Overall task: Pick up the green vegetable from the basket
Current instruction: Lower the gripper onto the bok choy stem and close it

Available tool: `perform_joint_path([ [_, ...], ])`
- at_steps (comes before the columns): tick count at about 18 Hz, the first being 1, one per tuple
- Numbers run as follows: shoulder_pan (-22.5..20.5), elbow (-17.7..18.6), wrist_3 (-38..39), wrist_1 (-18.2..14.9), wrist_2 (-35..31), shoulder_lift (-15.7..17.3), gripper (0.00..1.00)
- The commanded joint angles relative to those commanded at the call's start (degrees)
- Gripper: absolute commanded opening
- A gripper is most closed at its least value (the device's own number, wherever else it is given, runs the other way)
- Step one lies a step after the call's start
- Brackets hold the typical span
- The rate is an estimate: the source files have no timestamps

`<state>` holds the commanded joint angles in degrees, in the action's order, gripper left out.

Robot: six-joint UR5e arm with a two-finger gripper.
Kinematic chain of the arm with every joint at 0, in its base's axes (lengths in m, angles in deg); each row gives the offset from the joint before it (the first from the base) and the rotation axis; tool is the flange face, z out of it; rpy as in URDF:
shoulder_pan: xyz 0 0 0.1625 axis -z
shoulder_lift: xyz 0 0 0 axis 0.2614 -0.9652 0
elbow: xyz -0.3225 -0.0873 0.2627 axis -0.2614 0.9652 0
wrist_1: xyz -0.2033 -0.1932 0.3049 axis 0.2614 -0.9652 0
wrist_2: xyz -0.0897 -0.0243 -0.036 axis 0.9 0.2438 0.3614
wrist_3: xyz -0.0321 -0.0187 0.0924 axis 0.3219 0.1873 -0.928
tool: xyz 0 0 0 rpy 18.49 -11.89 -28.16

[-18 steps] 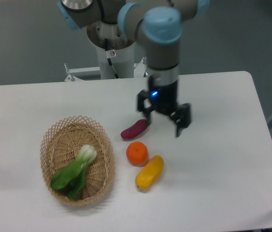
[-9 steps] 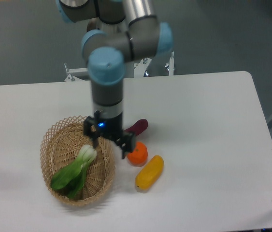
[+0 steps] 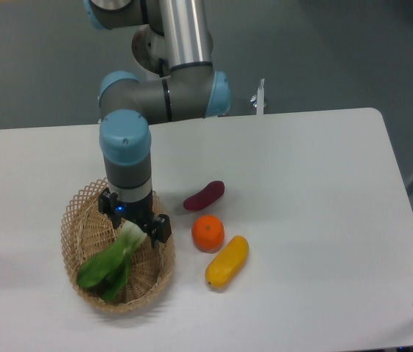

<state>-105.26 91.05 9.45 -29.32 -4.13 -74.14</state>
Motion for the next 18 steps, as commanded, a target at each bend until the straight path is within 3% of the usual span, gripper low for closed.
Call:
perform_joint_path([
  [18,1.3,3.0,-0.2,0.1,-0.9,-0.8,1.0],
])
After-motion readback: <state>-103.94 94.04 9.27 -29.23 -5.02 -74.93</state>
